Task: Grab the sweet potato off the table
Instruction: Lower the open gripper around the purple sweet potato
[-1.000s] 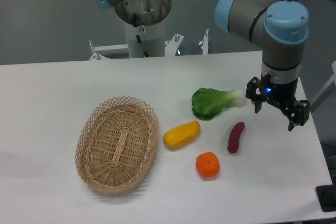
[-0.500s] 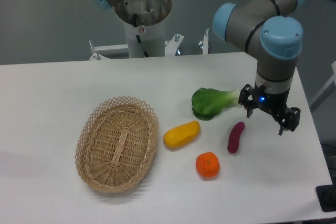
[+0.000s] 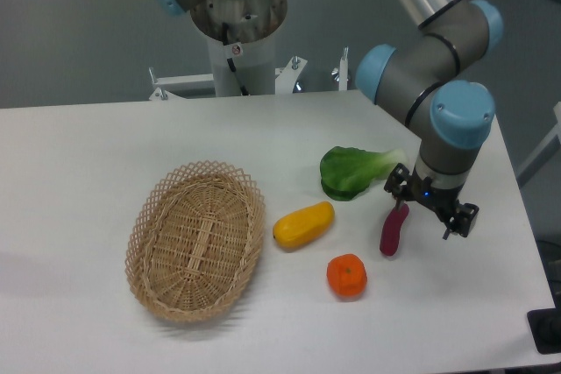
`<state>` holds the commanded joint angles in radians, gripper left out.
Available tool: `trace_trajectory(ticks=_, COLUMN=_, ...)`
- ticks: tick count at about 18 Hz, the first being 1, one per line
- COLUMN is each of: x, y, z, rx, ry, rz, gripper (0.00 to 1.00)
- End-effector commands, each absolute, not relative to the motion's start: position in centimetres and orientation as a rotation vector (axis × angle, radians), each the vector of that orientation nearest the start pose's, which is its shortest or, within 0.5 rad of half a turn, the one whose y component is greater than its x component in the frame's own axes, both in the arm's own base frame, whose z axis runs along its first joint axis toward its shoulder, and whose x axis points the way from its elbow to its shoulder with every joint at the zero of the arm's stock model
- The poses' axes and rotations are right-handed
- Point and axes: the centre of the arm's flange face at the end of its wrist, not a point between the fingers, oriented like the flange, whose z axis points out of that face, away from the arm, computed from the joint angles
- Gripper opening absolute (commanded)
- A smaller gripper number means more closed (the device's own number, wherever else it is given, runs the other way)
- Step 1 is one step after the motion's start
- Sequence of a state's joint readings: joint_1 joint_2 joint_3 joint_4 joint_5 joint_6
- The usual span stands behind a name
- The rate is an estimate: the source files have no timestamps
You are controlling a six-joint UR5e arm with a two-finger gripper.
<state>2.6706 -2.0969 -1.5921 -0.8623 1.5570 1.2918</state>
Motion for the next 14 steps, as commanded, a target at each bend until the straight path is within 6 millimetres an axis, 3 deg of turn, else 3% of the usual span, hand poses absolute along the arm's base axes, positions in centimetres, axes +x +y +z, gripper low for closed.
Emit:
trace_trajectory(ticks=3, x=-51.8, y=41.6, z=22.1, rx=-3.068, ry=0.204, rz=0.173, gripper=1.0)
trace_trajectory(ticks=8, x=-50.5, y=41.1, z=19.5, rx=-3.062, ry=0.194, rz=0.205, gripper=1.0)
trace_trajectory(ticks=13, x=-49.9, y=41.4, z=18.8, rx=-3.062, ry=0.217, rz=0.209, gripper=0.99)
trace_trajectory(ticks=14, x=-50.0, y=41.4, z=18.9, rx=-3.06, ry=0.219, rz=0.215, gripper=0.85)
